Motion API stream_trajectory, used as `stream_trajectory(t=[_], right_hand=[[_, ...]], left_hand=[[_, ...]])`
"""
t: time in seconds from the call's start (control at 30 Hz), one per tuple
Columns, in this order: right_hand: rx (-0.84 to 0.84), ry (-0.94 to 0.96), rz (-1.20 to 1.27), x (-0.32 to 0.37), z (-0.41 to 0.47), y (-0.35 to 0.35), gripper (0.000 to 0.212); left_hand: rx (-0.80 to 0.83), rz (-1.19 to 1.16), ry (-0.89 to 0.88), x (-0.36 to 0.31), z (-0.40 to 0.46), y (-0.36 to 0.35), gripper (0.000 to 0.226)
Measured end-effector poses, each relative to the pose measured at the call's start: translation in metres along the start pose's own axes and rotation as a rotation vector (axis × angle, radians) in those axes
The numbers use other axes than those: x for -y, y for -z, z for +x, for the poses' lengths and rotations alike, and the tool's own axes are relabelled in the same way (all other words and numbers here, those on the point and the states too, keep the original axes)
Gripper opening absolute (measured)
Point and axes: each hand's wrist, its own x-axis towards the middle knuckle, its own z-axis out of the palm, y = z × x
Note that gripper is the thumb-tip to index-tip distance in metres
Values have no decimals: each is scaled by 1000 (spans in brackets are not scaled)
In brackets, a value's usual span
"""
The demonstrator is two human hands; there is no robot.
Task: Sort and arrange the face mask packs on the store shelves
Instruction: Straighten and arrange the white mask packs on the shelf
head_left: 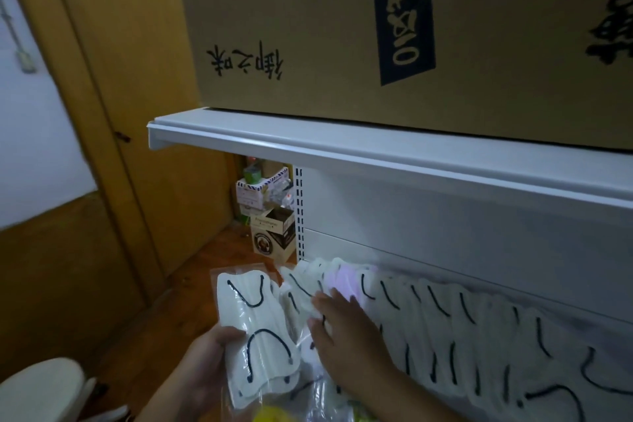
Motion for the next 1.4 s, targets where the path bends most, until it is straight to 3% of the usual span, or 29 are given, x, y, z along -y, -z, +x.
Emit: stream_trajectory(t=[0.07,0.2,0.3,0.37,0.47,0.53,0.7,0.9,1.0,1.17,1.4], right_hand=[[87,47,34,14,-1,-8,46],[312,103,-141,27,1,-25,67],[365,91,-148,24,0,-28,81],[389,82,-79,19,-2,-25,85],[277,35,2,1,-6,-11,78],[150,-25,-96,-24,-7,5,67],[115,-377,-454,-89,-24,47,65],[-77,-737,-508,-130,-69,89,65],[-80,-847,-525,-143,-92,100,66],[5,-866,-509,-158,-111,101,67],[-59,-759,-298,-172,-119,104,58]], left_hand=[[32,-36,13,4,0,-8,39],[125,-39,38,9,2,-16,53],[154,37,-13,13,1,-17,40],[165,67,-47,14,3,-17,48],[204,89,-84,15,6,-23,51],[217,94,-90,15,8,-29,50],[268,109,-62,16,13,-45,51],[345,145,-46,18,28,-62,55],[346,168,20,26,36,-76,56],[441,199,110,42,46,-114,70],[503,298,198,65,48,-159,54]])
